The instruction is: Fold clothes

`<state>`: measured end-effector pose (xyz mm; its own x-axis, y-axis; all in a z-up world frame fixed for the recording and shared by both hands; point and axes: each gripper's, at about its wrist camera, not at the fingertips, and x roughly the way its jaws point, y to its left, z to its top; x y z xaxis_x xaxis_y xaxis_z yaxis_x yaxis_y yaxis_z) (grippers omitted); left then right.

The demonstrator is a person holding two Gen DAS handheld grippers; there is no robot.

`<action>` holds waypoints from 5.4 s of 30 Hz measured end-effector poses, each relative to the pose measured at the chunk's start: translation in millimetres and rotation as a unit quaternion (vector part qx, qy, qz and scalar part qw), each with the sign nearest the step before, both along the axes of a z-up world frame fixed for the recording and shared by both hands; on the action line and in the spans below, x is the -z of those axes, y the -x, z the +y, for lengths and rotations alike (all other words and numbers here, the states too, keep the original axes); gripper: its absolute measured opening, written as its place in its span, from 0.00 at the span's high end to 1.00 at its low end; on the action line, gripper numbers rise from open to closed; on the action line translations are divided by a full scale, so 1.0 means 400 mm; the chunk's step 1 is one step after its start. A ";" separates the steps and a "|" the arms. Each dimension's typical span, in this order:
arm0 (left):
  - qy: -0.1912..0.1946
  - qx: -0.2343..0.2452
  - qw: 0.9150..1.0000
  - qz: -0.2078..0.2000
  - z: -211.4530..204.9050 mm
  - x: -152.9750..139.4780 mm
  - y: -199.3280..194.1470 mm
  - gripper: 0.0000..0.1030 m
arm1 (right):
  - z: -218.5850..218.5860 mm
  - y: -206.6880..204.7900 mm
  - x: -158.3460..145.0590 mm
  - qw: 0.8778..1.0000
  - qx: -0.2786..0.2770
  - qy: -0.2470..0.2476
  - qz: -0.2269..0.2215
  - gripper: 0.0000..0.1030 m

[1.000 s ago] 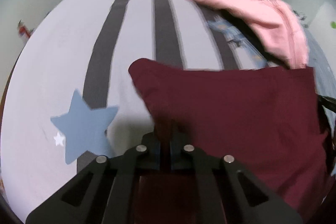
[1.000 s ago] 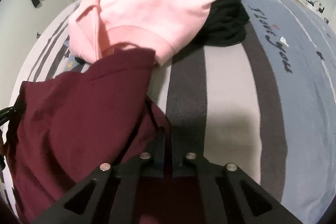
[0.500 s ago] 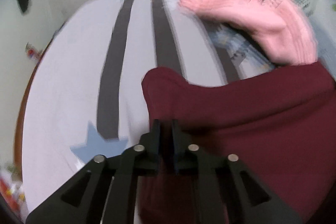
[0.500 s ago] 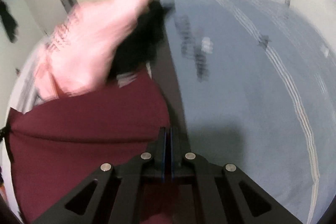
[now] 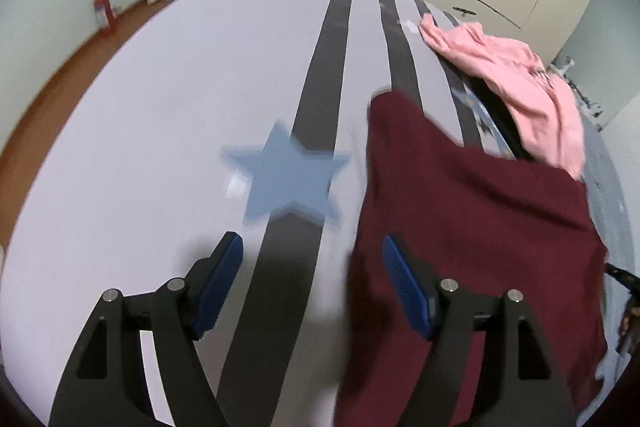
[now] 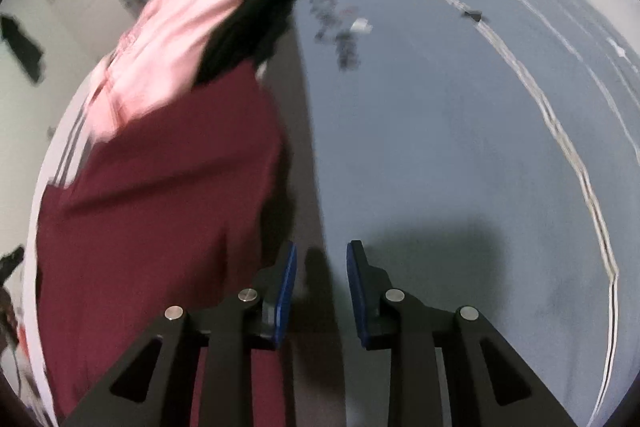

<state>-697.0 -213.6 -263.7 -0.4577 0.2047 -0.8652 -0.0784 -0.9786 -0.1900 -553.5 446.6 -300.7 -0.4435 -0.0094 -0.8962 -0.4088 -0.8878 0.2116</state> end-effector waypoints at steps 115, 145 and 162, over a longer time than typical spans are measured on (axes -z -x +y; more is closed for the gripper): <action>0.081 -0.057 0.994 -0.041 -0.100 0.133 -0.356 0.65 | -0.195 -0.156 0.034 0.999 -0.014 -0.036 0.003 0.76; -0.006 -0.187 0.982 -0.028 -0.363 0.149 -0.794 0.97 | -0.412 -0.822 0.008 0.992 0.091 0.000 -0.091 0.57; -0.022 -0.205 0.976 -0.072 -0.260 0.113 -1.038 0.62 | -0.515 -0.834 0.027 0.993 0.050 0.063 -0.085 0.56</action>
